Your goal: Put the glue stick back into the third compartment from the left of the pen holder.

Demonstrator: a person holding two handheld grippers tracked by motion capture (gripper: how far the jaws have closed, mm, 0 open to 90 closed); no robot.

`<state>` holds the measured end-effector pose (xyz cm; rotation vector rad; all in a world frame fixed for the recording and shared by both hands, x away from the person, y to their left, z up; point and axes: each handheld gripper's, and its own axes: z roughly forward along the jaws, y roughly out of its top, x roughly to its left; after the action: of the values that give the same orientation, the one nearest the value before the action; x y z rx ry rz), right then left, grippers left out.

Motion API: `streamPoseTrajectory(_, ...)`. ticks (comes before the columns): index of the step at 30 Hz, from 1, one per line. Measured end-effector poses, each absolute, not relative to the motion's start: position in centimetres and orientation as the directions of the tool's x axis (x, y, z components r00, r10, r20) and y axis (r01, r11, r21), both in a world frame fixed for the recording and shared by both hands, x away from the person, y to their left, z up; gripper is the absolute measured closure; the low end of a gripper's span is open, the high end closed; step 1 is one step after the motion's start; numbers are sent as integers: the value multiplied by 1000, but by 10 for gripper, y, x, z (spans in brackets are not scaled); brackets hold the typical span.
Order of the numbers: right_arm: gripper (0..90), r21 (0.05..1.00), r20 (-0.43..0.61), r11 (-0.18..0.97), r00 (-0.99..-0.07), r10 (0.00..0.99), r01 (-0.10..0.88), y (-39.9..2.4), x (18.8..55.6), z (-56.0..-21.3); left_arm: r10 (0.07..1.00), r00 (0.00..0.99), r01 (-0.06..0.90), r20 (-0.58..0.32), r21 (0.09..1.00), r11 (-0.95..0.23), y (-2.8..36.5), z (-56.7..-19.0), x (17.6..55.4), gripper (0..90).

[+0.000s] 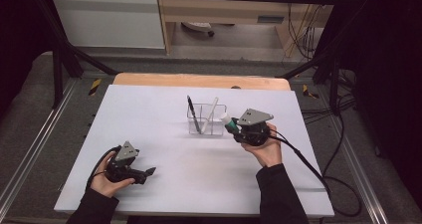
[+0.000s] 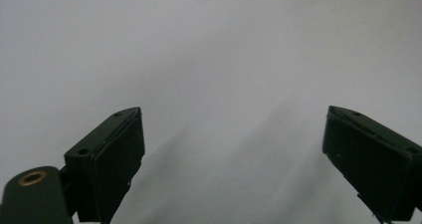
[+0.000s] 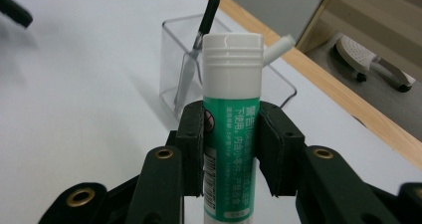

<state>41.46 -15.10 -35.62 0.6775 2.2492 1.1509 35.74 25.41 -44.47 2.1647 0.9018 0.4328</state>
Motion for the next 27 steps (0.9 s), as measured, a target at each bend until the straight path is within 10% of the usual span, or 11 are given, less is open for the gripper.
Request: streamPoseTrajectory(27,661,966,89,86,-622,778,245,-128,471,-341,765,644,501,-3,758,-418,283,-448,355,93)
